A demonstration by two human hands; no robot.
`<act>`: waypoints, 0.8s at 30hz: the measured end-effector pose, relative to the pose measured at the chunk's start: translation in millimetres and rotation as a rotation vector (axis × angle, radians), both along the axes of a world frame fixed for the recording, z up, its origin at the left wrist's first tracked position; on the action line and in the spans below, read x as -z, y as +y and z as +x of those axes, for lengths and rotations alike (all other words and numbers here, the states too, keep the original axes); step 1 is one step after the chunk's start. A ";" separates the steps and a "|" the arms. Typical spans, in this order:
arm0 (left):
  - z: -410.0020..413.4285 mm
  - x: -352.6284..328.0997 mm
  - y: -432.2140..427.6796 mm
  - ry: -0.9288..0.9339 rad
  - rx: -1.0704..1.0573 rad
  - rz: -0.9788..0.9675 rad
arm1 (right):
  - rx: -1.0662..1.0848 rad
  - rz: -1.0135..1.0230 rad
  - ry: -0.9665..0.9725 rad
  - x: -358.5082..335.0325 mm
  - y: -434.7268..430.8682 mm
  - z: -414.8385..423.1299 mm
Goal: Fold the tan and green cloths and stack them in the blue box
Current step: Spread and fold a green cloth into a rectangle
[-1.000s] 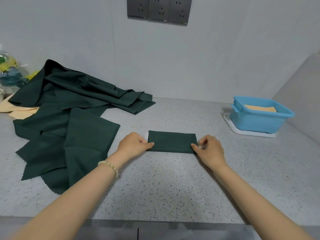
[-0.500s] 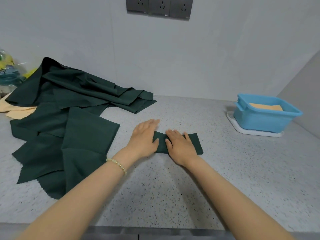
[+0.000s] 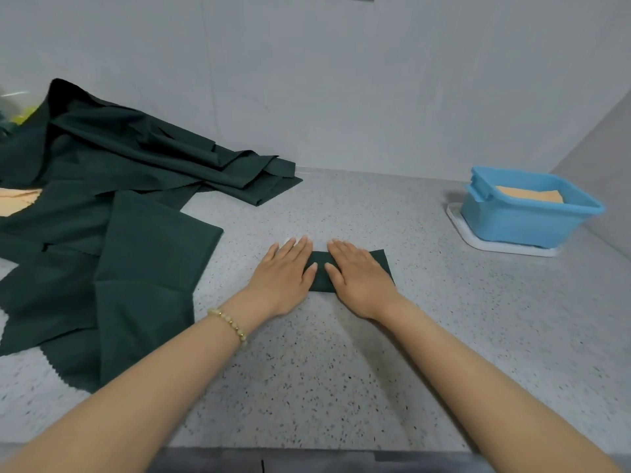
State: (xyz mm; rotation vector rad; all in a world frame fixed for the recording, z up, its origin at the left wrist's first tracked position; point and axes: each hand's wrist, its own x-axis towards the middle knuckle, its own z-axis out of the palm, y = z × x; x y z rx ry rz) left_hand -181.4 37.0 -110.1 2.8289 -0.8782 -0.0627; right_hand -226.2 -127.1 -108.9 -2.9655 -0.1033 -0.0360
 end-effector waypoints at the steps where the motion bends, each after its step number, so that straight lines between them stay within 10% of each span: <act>1: 0.0 0.1 0.1 0.011 0.000 0.001 | 0.010 -0.004 0.008 -0.2 -8.7 -2.8; 13: -1.4 -1.5 1.9 0.052 0.037 -0.003 | 0.116 0.065 0.141 -15.4 -55.3 -24.0; 19: -2.2 -24.5 -9.9 0.085 -0.025 0.096 | 0.417 0.511 -0.246 -34.2 -50.7 -43.2; 24: -4.0 -34.7 -15.2 0.157 0.045 -0.063 | 0.655 1.171 0.117 -53.1 -42.3 -42.4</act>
